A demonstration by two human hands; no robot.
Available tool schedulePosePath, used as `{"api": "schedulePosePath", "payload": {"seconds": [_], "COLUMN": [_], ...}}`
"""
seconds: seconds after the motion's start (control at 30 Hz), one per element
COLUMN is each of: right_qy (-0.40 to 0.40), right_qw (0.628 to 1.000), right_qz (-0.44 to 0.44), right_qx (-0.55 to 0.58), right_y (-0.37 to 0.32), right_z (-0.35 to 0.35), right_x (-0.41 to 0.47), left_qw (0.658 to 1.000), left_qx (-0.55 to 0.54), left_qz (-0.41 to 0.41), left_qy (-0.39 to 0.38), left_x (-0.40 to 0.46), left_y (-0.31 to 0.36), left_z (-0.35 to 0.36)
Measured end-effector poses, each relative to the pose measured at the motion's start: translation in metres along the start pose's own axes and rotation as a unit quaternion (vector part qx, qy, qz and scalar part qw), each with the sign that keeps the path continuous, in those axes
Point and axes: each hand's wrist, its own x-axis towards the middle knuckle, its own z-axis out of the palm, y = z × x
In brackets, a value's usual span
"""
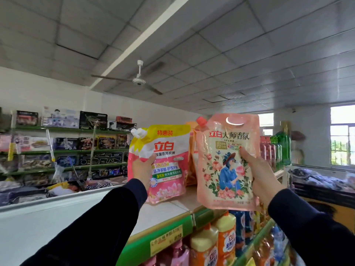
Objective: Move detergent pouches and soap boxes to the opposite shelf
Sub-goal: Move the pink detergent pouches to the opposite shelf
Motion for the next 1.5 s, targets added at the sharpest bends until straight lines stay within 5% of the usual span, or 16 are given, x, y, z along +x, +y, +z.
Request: {"api": "schedulePosePath", "payload": {"seconds": [0.4,0.57,0.7,0.87,1.17,1.5], "right_qy": [-0.092,-0.124,-0.176,-0.227,-0.316,-0.307], "right_qw": [0.993,0.988,0.977,0.964,0.932,0.934], "right_qz": [0.007,0.020,0.032,0.065,0.130,0.157], "right_qx": [0.069,0.091,0.113,0.126,0.125,0.090], "right_y": [0.038,0.037,0.038,0.049,0.075,0.108], "right_z": [0.057,0.110,0.163,0.233,0.305,0.336], "right_x": [0.008,-0.005,-0.019,-0.043,-0.051,-0.020], "left_qw": [0.996,0.994,0.976,0.967,0.993,0.993], "left_qx": [0.008,0.041,0.106,0.054,0.037,0.082], "left_qz": [-0.017,0.068,0.089,-0.005,-0.031,-0.014], "left_qy": [-0.088,-0.069,-0.168,-0.249,-0.107,-0.083], "left_x": [-0.006,-0.025,-0.042,-0.052,-0.041,-0.013], "left_y": [0.044,0.075,0.096,0.106,0.111,0.092], "left_z": [-0.022,-0.058,-0.095,-0.134,-0.192,-0.199]}}
